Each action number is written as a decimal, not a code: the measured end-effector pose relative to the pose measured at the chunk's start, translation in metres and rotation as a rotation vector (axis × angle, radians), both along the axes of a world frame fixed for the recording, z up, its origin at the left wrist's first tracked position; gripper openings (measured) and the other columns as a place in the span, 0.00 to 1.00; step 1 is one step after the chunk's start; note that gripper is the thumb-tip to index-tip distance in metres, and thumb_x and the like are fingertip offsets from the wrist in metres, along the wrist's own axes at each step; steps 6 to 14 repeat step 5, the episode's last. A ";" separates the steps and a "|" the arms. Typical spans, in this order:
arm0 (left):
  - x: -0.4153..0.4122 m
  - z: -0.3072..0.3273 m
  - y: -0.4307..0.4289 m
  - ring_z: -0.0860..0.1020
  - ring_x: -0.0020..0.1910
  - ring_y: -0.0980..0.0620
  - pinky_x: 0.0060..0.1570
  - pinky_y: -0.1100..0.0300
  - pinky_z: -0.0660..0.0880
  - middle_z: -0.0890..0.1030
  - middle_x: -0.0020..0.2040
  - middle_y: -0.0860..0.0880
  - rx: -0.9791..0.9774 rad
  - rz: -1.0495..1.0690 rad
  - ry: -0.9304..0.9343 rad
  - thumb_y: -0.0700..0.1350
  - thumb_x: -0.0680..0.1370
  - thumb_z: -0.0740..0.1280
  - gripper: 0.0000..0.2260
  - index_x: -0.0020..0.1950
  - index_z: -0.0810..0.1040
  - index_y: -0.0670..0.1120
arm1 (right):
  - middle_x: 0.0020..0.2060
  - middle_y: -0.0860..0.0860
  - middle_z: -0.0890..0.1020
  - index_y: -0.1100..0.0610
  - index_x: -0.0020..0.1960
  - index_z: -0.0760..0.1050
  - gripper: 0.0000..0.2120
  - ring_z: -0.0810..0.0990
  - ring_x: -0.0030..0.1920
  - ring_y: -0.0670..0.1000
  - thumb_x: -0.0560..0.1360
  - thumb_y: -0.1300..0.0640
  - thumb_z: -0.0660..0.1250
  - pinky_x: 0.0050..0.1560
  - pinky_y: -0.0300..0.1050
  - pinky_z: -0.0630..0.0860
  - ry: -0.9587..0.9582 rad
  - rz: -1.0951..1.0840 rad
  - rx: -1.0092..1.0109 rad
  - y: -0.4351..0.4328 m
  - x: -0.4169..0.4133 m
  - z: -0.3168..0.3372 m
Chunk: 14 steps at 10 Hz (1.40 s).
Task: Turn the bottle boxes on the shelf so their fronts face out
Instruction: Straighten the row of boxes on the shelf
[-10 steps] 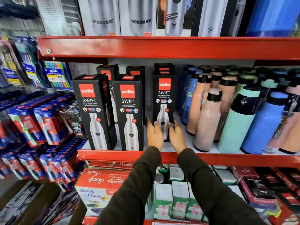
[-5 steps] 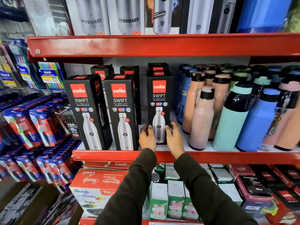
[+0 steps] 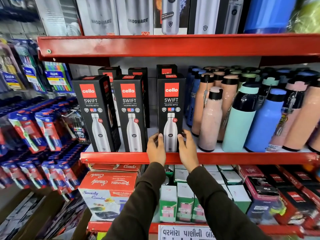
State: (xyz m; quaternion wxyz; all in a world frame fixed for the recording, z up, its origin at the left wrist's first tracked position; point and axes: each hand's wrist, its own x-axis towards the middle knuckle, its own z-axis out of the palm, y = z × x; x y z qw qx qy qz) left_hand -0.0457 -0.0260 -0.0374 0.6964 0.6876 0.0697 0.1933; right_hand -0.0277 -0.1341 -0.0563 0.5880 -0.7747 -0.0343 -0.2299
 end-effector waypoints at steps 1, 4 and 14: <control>-0.001 0.002 0.002 0.73 0.57 0.53 0.60 0.61 0.66 0.78 0.62 0.45 0.025 -0.024 0.018 0.49 0.81 0.60 0.15 0.65 0.73 0.43 | 0.61 0.51 0.79 0.49 0.66 0.69 0.14 0.76 0.62 0.50 0.81 0.51 0.57 0.66 0.51 0.72 0.014 -0.006 -0.005 0.001 -0.006 0.003; -0.004 0.005 0.007 0.74 0.60 0.51 0.62 0.60 0.66 0.77 0.65 0.43 0.083 -0.057 0.037 0.49 0.82 0.58 0.17 0.67 0.72 0.42 | 0.62 0.51 0.78 0.49 0.67 0.68 0.14 0.76 0.64 0.52 0.82 0.53 0.57 0.65 0.48 0.71 0.058 0.004 -0.037 0.002 -0.015 0.008; -0.014 0.007 0.003 0.72 0.67 0.48 0.65 0.61 0.65 0.75 0.68 0.44 0.092 -0.022 -0.018 0.48 0.82 0.58 0.18 0.70 0.69 0.43 | 0.64 0.51 0.77 0.52 0.70 0.68 0.17 0.74 0.67 0.51 0.82 0.51 0.56 0.64 0.43 0.68 0.052 0.008 -0.029 -0.002 -0.026 0.024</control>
